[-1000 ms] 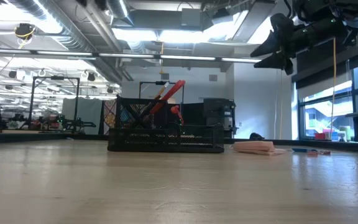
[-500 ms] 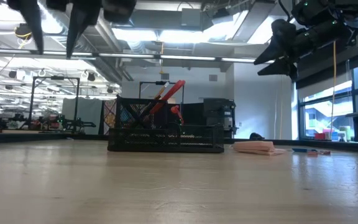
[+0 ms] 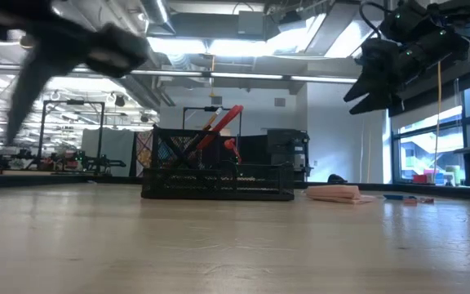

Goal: Pick and place office supplies into organizer
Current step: Put the yellow pencil into the desk organizer

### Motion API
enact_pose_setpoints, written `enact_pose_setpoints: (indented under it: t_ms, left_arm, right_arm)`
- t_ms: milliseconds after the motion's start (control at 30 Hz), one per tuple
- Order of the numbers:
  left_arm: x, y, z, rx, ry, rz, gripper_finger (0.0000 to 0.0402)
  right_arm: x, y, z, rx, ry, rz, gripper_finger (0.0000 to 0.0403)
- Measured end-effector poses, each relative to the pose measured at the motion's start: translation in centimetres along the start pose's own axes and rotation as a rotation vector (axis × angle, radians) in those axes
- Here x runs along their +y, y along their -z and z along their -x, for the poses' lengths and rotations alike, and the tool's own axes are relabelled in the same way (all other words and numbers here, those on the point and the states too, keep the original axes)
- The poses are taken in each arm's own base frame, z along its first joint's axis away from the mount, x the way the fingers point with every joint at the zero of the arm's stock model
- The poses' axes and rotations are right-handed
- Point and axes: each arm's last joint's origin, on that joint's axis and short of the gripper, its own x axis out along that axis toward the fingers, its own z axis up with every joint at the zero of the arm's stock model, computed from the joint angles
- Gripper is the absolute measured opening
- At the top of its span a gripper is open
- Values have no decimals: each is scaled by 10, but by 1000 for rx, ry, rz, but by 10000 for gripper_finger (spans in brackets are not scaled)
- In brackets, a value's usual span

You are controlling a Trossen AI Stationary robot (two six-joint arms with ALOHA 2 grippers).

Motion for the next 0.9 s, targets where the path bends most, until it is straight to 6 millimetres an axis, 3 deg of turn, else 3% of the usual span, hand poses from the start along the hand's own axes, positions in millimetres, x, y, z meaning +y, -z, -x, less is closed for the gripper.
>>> enact_pose_setpoints:
  t_ms: [200, 400, 900]
  left_arm:
    - [-25, -2, -15, 47, 11, 36, 112]
    - [-37, -2, -23, 72, 12, 98, 112]
    - [-39, -1, -51, 161, 14, 86, 110]
  right_arm:
    - [0, 1, 0, 15, 3, -7, 216]
    - [0, 2, 0, 16, 3, -7, 216]
    - [0, 2, 0, 16, 3, -7, 216]
